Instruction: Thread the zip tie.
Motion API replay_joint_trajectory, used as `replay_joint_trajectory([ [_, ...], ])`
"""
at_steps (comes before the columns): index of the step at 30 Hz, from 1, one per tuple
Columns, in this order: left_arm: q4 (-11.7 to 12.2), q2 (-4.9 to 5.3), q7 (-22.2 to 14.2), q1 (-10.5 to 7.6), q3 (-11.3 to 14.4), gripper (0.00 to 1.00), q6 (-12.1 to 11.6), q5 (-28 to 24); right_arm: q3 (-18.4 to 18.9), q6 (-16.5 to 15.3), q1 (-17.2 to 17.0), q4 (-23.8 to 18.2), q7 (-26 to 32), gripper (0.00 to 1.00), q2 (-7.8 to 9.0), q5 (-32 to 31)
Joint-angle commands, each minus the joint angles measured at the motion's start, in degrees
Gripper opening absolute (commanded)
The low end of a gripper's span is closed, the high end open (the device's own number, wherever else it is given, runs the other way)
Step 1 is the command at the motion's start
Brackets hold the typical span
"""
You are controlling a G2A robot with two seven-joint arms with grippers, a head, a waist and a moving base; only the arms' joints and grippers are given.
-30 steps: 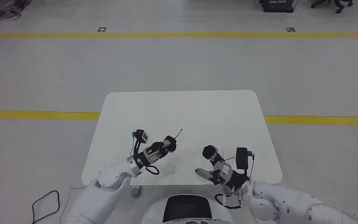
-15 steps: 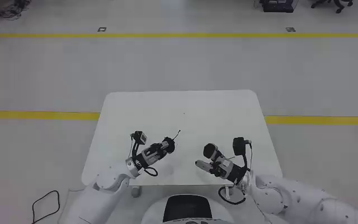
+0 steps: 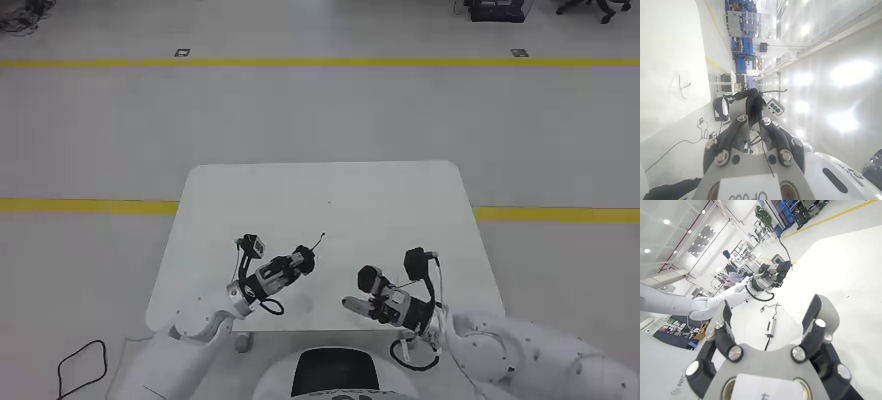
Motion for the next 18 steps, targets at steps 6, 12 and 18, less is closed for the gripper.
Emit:
replay_joint_trajectory([
  [6, 0.14, -0.04, -0.09, 0.11, -0.10, 0.00, 0.00, -0.01, 0.00, 0.00, 0.71, -0.21, 2.63, 1.00, 0.08, 1.65],
  [12, 0.08, -0.07, -0.21, 0.25, -0.32, 0.00, 0.00, -0.08, 0.00, 0.00, 0.96, -0.07, 3.40, 1.00, 0.20, 2.25],
  [18, -0.29, -0.09, -0.55, 0.64, -0.69, 0.00, 0.00, -0.18, 0.00, 0.00, 0.86, -0.23, 3.51, 1.00, 0.32, 2.15],
])
